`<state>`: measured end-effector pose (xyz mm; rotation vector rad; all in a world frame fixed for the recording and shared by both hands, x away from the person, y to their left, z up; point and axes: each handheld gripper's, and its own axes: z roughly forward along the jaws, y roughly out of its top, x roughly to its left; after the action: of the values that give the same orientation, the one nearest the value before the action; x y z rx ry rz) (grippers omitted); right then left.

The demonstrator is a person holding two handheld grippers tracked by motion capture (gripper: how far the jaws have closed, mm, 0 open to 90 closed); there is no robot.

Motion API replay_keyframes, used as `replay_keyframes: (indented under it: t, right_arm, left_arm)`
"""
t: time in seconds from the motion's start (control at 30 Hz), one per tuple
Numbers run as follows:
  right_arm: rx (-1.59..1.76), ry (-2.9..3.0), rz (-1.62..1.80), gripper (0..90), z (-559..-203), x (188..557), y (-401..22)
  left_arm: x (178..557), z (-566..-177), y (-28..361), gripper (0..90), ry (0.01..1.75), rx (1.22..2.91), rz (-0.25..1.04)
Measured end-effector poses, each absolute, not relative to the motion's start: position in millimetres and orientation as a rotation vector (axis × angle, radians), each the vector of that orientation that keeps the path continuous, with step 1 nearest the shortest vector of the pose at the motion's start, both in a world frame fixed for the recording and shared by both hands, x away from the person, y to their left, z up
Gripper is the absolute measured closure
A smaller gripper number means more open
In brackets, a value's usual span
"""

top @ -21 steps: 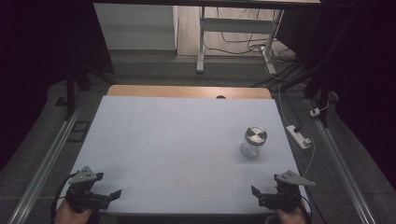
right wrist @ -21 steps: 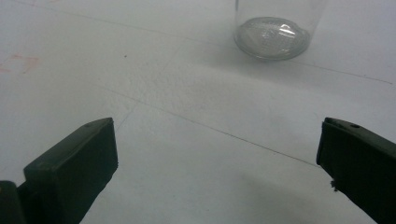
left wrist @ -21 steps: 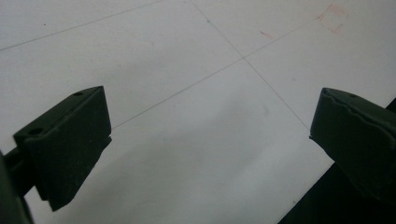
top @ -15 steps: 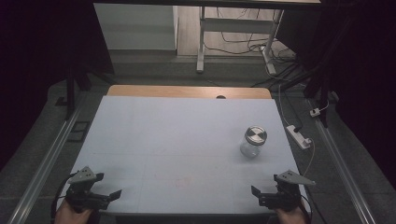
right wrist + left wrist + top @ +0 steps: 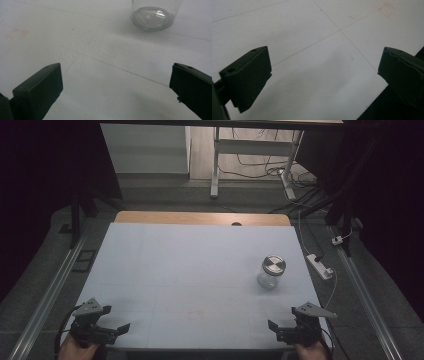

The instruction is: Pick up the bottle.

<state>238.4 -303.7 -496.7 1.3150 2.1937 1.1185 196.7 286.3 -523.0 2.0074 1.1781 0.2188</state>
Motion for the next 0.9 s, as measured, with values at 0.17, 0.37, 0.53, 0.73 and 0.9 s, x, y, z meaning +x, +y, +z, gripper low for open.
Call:
replay_keyframes:
  t: [0.17,0.37,0.53,0.73,0.9]
  right_arm:
    - [1.311,2.197,1.118,0.0,-496.4,238.2,-303.3]
    - [1.301,2.186,1.130,0.0,-494.8,238.3,-303.3]
    - [1.276,2.166,1.150,0.0,-489.3,239.5,-302.0]
    - [1.254,2.173,1.149,0.0,-488.5,243.3,-299.1]
    - [1.227,2.169,1.155,0.0,-485.9,246.9,-295.7]
  left_arm:
    - [196.8,-522.9,286.4,0.0,1.161,2.010,0.207]
    - [196.6,-522.9,286.4,0.0,1.160,2.008,0.207]
    - [196.6,-522.8,286.7,0.0,1.158,2.006,0.208]
    - [196.6,-522.8,286.2,0.0,1.154,2.010,0.206]
    - [196.4,-522.8,286.0,0.0,1.150,2.013,0.207]
